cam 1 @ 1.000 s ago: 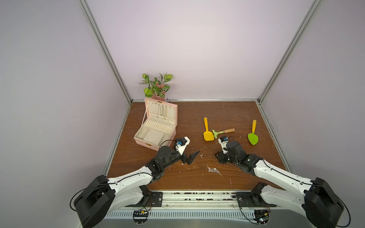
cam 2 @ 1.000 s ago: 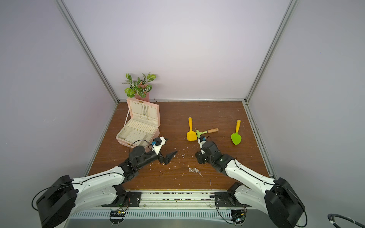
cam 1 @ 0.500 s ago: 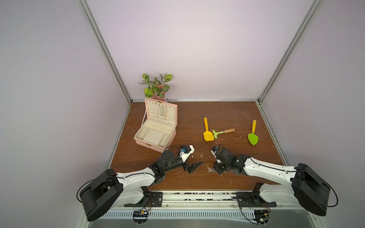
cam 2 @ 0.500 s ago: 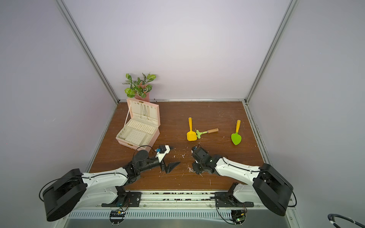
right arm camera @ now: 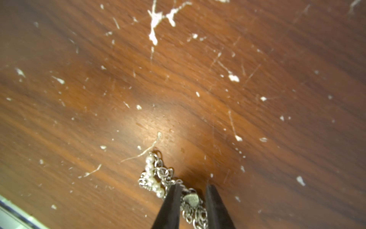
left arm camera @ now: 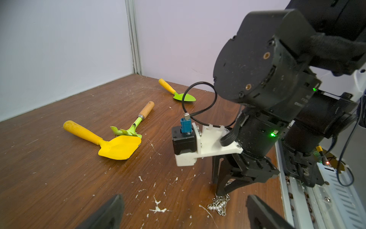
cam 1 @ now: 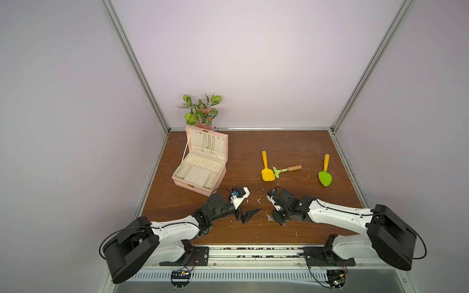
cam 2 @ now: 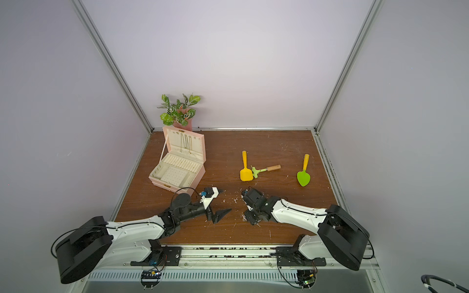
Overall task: Put jewelry chain into jewelry box
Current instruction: Pick up the necklace from the center of the board.
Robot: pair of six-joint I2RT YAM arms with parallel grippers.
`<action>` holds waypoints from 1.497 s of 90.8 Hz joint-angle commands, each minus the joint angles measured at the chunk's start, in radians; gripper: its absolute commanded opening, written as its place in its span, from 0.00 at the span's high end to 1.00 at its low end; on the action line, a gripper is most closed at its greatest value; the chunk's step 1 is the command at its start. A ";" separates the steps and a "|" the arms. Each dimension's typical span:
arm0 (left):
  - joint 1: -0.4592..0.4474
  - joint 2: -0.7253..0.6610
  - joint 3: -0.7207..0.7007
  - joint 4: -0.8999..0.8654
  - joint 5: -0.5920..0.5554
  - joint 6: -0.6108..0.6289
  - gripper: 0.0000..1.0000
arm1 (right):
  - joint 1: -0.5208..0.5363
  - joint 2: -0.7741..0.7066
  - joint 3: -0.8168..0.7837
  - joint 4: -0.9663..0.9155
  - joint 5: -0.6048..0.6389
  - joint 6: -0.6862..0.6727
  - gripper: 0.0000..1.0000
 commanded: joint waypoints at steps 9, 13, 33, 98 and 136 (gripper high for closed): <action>-0.012 0.008 -0.004 0.022 0.015 0.001 0.02 | 0.027 0.027 0.021 -0.039 0.036 -0.017 0.81; -0.011 0.008 -0.005 0.023 0.015 -0.001 0.02 | 0.033 0.027 0.025 -0.046 0.046 -0.016 0.84; -0.011 0.006 -0.004 0.023 0.015 -0.012 0.02 | 0.045 0.004 0.039 -0.073 0.064 0.004 0.97; -0.011 0.002 -0.007 0.028 0.016 -0.029 0.02 | 0.125 -0.071 0.079 -0.177 0.136 0.202 1.00; -0.013 -0.011 0.000 0.065 0.045 -0.062 0.02 | 0.139 -0.168 0.219 -0.250 0.268 0.167 1.00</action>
